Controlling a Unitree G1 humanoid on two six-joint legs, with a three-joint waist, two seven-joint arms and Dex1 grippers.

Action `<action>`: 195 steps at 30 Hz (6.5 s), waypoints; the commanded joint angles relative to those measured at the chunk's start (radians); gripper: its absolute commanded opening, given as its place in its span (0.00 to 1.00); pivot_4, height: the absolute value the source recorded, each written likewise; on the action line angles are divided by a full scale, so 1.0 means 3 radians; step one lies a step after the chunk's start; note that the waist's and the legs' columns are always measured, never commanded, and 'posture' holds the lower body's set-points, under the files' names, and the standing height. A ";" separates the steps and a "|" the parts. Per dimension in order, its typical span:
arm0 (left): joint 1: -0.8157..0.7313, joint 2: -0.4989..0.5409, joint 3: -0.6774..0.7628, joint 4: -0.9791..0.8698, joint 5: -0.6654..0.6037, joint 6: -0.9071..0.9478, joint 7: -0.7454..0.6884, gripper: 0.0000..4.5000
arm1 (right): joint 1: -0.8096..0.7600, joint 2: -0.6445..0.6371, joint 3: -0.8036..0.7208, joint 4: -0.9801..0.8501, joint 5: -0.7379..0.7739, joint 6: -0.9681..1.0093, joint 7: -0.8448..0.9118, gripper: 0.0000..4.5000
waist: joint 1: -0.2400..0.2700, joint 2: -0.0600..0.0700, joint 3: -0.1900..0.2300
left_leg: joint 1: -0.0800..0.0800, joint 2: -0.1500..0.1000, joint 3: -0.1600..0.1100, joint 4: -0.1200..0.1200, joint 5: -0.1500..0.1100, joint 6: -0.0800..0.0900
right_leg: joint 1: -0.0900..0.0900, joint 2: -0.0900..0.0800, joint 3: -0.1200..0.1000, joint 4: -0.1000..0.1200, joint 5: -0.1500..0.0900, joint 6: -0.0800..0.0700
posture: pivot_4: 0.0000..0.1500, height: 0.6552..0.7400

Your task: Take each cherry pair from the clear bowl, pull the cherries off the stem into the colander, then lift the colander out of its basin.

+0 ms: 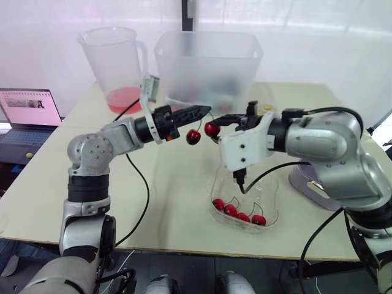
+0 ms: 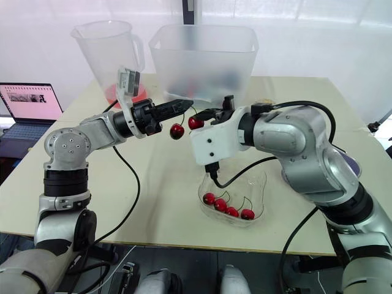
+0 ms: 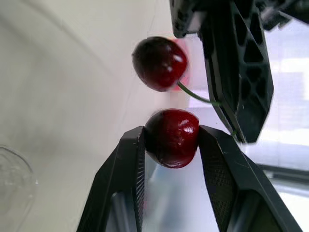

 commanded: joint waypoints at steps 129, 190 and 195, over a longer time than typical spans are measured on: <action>0.0349 -0.0268 -0.0301 -0.0732 0.0082 -0.0406 -0.0117 0.00 | 0.1824 -0.1591 -0.1786 0.2297 0.2189 0.1085 -0.0327 0.99 | 0.0077 -0.0001 0.0008 | -0.0001 -0.0009 -0.0015 -0.0008 0.0002 -0.0002 | 0.0007 -0.0011 -0.0009 -0.0009 0.0000 0.0000 | 1.00 0.62; 0.0167 -0.0425 -0.0319 -0.0676 -0.0130 -0.0387 0.0026 0.00 | 0.1215 0.0764 -0.1270 0.0385 0.5171 0.2484 -0.2224 0.20 | 0.0072 0.0001 0.0018 | -0.0006 -0.0012 -0.0042 -0.0009 0.0008 -0.0009 | 0.0013 -0.0007 -0.0019 -0.0008 0.0001 -0.0002 | 1.00 0.62; 0.0157 -0.0443 -0.0326 -0.0673 -0.0136 -0.0393 0.0004 0.00 | 0.1303 0.0612 -0.1163 0.0355 0.5072 0.2561 -0.2180 0.20 | 0.0072 0.0001 0.0018 | -0.0006 -0.0011 -0.0041 -0.0009 0.0007 -0.0009 | 0.0013 -0.0007 -0.0018 -0.0008 0.0000 -0.0002 | 1.00 0.62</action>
